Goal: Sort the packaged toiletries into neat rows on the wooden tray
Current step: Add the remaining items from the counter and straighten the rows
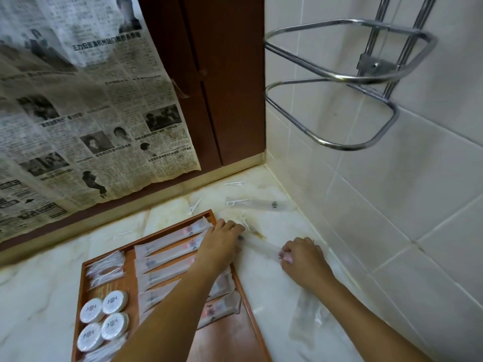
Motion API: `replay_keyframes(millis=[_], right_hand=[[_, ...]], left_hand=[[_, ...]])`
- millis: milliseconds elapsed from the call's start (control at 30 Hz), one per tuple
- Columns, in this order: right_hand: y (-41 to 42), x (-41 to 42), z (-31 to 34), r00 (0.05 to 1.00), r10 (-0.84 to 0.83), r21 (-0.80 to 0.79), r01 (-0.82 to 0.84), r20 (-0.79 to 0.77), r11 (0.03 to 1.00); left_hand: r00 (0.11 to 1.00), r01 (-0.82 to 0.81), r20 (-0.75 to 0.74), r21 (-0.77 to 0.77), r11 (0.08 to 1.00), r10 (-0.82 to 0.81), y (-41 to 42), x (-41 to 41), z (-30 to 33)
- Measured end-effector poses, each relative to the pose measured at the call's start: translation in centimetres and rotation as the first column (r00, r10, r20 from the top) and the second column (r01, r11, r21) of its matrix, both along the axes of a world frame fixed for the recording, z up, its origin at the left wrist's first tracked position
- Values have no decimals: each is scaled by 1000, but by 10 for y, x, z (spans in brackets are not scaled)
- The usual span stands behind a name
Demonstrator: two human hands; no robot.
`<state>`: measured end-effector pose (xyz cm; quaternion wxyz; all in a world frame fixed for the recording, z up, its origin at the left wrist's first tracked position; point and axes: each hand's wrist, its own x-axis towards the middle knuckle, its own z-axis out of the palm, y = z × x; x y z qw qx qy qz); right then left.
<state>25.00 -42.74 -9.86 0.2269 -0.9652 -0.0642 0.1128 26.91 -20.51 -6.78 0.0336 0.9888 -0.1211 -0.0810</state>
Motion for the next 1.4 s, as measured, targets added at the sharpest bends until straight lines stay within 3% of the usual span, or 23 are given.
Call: replay_keyframes(millis=[133,267,433,600,767,1000,1300,1400], right_hand=[[-6,1,7,999,-5,117,9,-37,993],[-15,1,20,997,-17,269,36,-70,962],[-23,2,37,997,12,349,16,-80,937],[-22,-1,49,997,60,350,-41,-43,936],[-20,-2,59,991,111,356,-76,-79,932],[-11,-4,75,924,251,463,-95,-288,881],[15,-18,75,922,227,659,39,-314,751],[27,-24,68,920,142,716,180,-365,675]], left_hand=[[993,-120,-38,-174,977,115,-1,4,0],[915,-399,-275,-519,756,295,3,2,8],[865,-502,-353,-628,595,357,10,-10,21],[855,-517,-442,-755,402,271,13,-27,37],[838,-540,-485,-804,249,251,20,-41,44],[845,-511,-424,-819,261,326,36,-70,53],[718,-611,-557,-792,-6,418,66,-114,50],[676,-624,-589,-777,-81,442,82,-126,43]])
